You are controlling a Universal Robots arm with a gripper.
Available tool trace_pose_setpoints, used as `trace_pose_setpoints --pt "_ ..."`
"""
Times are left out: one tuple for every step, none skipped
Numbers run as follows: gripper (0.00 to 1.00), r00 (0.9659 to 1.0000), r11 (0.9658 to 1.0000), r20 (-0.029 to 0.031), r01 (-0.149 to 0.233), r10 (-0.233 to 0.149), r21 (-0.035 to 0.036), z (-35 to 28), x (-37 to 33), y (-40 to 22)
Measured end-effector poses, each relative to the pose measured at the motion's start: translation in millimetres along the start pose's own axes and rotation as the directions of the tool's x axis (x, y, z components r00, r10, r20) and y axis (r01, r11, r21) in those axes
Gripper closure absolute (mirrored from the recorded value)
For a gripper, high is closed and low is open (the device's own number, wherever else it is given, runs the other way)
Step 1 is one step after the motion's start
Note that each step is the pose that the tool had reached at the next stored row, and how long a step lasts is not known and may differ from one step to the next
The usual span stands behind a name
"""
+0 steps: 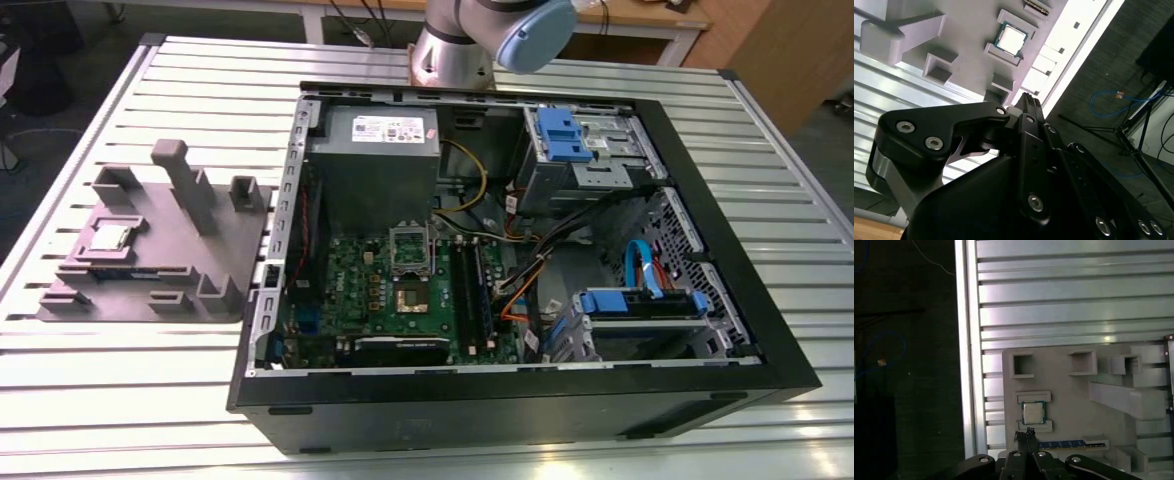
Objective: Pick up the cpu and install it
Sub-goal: 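Reach for the cpu, then pick up the cpu and move it towards the insertion slot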
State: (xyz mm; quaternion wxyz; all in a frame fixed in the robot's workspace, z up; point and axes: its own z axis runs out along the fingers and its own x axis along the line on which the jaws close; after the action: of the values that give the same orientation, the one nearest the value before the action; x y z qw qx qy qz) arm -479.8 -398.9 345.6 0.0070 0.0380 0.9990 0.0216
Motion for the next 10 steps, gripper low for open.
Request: trace_pose_setpoints --pt "0.90 1.0000 1.0000 0.0000 0.000 0.000 -0.0001 0.0 0.2 0.0" --pt "0.90 1.0000 1.0000 0.0001 0.000 0.000 0.0000 0.4 3.7 -0.3" --pt "0.90 1.0000 1.0000 0.0001 0.000 0.000 -0.0001 0.7 7.3 -0.6" --pt "0.90 1.0000 1.0000 0.0000 0.000 0.000 0.0000 0.7 7.5 -0.6" --pt "0.90 1.0000 1.0000 0.0001 0.000 0.000 -0.0001 0.7 7.6 -0.6" --pt "0.90 1.0000 1.0000 0.0001 0.000 0.000 -0.0001 0.7 7.7 -0.7" --pt "0.90 1.0000 1.0000 0.0001 0.000 0.000 -0.0001 0.7 7.9 -0.6" --pt "0.90 1.0000 1.0000 0.0001 0.000 0.000 -0.0001 0.8 8.7 -0.7" --pt "0.90 1.0000 1.0000 0.0000 0.000 0.000 0.0000 0.8 9.4 -0.7" --pt "0.90 1.0000 1.0000 0.0000 0.000 0.000 0.0000 0.8 9.5 -0.8"
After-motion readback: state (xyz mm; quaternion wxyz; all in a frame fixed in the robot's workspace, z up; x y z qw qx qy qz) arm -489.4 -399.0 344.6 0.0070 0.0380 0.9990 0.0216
